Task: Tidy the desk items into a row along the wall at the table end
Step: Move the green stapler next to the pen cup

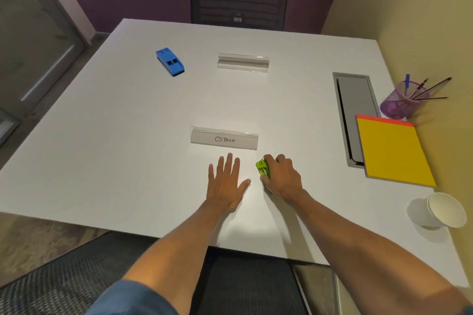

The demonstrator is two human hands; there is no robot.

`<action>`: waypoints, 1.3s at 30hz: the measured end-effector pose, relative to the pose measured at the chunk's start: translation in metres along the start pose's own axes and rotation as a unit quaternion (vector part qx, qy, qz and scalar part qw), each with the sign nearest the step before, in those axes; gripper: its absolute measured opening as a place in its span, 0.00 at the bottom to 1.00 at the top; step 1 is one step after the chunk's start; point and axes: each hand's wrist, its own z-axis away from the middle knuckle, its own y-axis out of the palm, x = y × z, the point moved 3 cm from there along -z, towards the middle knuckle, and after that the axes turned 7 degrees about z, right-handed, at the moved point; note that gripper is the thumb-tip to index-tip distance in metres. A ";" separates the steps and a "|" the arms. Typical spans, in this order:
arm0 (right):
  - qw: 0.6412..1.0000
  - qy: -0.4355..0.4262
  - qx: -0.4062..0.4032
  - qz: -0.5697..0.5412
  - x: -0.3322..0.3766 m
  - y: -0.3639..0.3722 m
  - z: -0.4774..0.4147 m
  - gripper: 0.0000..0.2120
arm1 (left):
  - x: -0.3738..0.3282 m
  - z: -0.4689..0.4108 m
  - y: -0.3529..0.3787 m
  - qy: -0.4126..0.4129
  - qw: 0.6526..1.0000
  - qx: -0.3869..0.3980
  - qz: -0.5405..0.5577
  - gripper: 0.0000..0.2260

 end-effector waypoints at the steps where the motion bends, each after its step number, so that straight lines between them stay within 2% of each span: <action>1: 1.000 -0.001 -0.005 0.001 0.000 0.001 -0.001 0.23 | 0.001 0.000 0.002 -0.001 1.000 0.001 0.003 0.30; 6: 1.000 -0.001 -0.017 0.000 -0.001 0.001 -0.005 0.21 | 0.003 0.002 0.008 0.002 1.000 -0.026 -0.010 0.31; 14: 0.999 0.024 -0.036 -0.020 0.003 -0.008 -0.001 0.14 | -0.002 0.000 -0.009 0.038 0.998 -0.001 -0.046 0.32; 18: 0.997 0.044 -0.044 -0.044 -0.001 -0.028 0.001 0.12 | -0.020 -0.008 -0.027 0.066 0.996 -0.009 -0.051 0.31; 23: 0.993 0.073 -0.078 -0.041 -0.016 -0.077 -0.001 0.15 | -0.056 -0.025 -0.058 0.110 0.991 -0.050 -0.054 0.31; 31: 0.982 0.124 -0.138 -0.040 -0.093 -0.165 -0.040 0.14 | -0.133 -0.085 -0.104 0.146 0.985 -0.072 -0.066 0.31; 39: 0.980 0.133 -0.141 -0.033 -0.197 -0.203 -0.126 0.13 | -0.203 -0.175 -0.088 0.129 0.987 -0.063 -0.078 0.30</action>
